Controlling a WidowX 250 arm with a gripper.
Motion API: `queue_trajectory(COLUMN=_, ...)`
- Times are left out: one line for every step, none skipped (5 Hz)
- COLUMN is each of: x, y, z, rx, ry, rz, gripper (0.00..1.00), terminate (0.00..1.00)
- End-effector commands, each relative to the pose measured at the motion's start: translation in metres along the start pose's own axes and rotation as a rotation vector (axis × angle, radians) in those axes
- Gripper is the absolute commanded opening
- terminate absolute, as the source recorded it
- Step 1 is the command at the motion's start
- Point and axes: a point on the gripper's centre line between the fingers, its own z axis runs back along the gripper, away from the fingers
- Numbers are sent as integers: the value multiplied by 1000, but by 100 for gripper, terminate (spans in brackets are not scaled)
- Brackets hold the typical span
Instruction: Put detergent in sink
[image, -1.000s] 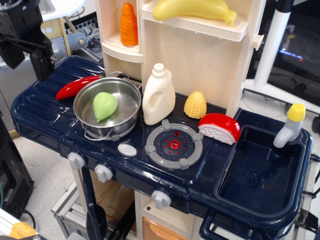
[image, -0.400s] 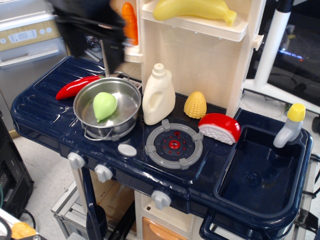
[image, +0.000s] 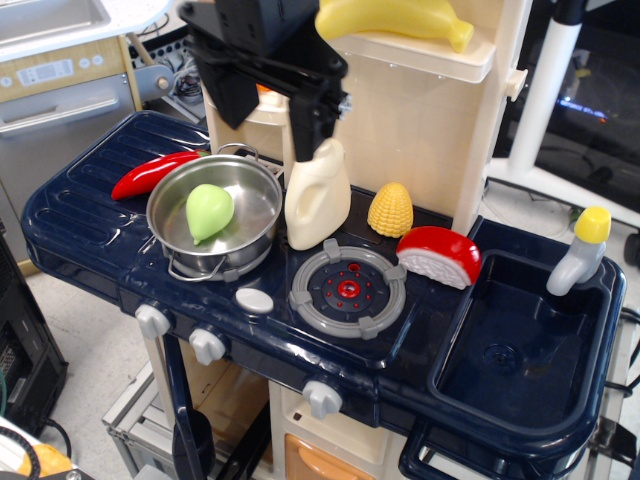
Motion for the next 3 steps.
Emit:
queue_trajectory(x=21, y=9, z=-19, rx=-50, ry=-68, rz=-75, gripper=100, terminate=0)
queue_trajectory(x=25, y=12, z=-33, rx=-65, ry=-92, rz=-99, gripper=100, terminate=0)
queue_trajectory(x=28, y=11, z=-48, rx=-94, ry=-112, rz=-110, gripper=100, terminate=0)
